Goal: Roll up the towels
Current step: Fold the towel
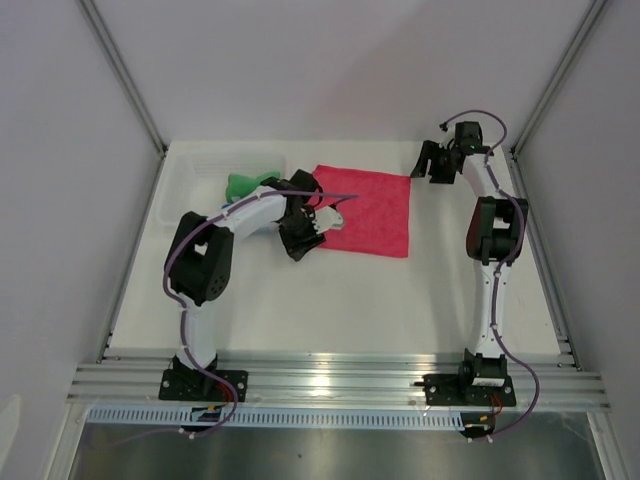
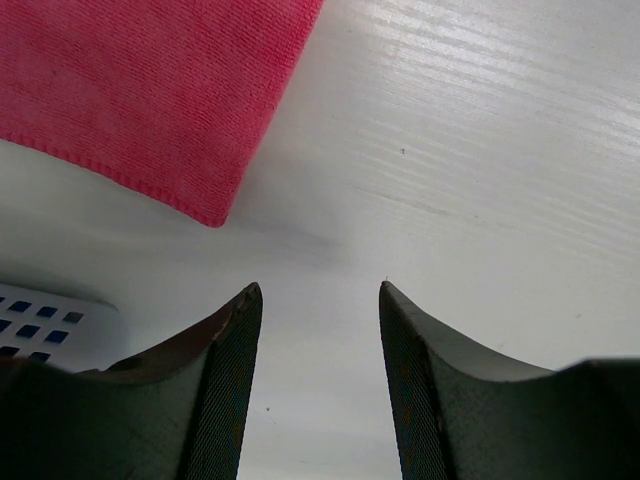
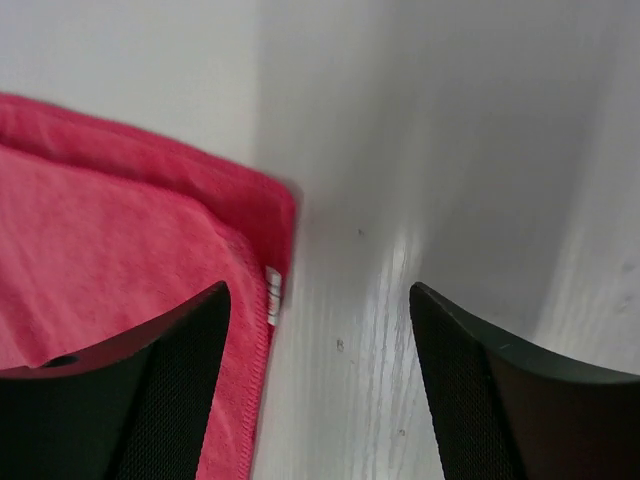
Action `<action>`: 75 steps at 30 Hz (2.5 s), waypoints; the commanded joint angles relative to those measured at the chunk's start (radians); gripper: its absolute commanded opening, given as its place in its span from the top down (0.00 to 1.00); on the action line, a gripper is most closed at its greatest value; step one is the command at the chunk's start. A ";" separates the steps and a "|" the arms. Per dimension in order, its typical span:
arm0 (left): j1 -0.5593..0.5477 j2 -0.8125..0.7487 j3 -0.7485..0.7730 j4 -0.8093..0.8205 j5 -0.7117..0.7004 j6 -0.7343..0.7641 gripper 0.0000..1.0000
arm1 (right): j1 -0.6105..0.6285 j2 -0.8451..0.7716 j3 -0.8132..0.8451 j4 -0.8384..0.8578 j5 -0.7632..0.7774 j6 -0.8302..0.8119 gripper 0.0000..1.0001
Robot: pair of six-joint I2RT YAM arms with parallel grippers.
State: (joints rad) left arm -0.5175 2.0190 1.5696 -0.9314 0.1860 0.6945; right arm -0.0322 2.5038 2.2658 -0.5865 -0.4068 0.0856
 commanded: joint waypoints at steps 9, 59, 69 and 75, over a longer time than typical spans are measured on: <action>0.001 -0.059 -0.023 -0.004 0.009 -0.052 0.46 | 0.029 0.033 -0.057 0.007 -0.020 0.097 0.25; -0.059 -0.120 0.078 -0.176 0.277 0.122 0.49 | 0.195 -1.196 -1.713 0.358 0.269 0.862 0.84; -0.188 -0.120 -0.005 -0.173 0.277 0.188 0.48 | 0.071 -1.430 -1.591 0.198 0.478 0.503 0.61; -0.234 -0.108 -0.088 -0.018 0.190 0.142 0.48 | 0.094 -1.066 -1.331 0.436 0.167 0.304 0.87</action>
State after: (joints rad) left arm -0.7422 1.9453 1.5085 -1.0378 0.4023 0.8391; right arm 0.0448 1.2804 0.7975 -0.2970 -0.0849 0.5404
